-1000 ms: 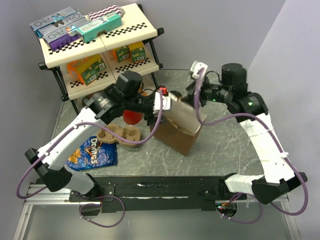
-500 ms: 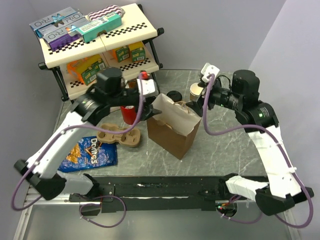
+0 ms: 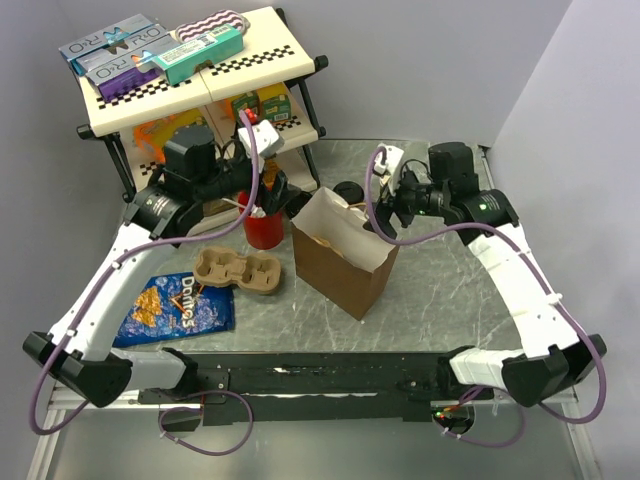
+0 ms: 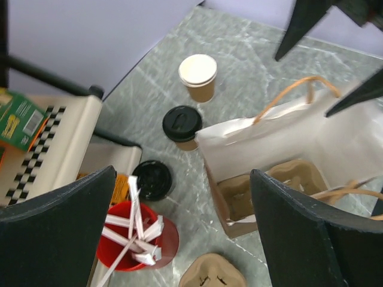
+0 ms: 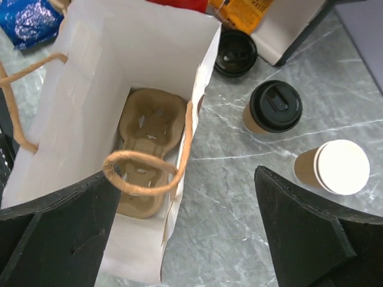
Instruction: Pack the takeout coffee
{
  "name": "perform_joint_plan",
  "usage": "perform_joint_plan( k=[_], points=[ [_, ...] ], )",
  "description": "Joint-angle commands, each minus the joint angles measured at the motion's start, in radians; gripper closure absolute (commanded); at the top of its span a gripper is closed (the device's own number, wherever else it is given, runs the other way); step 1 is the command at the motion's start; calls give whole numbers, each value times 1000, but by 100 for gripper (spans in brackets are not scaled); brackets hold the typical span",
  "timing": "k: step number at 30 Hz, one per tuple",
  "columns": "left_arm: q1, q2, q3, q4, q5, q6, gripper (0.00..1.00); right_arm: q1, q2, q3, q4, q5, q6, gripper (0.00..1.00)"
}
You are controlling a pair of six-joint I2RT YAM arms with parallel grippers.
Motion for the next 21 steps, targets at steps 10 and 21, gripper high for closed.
perform_joint_plan(
  k=[10,21],
  points=[
    [47,32,46,-3,17,-17,1,-1,64,30,-147,-42,-135,41],
    [49,58,29,38,71,-26,1,-76,53,79,-329,-19,-244,90]
  ],
)
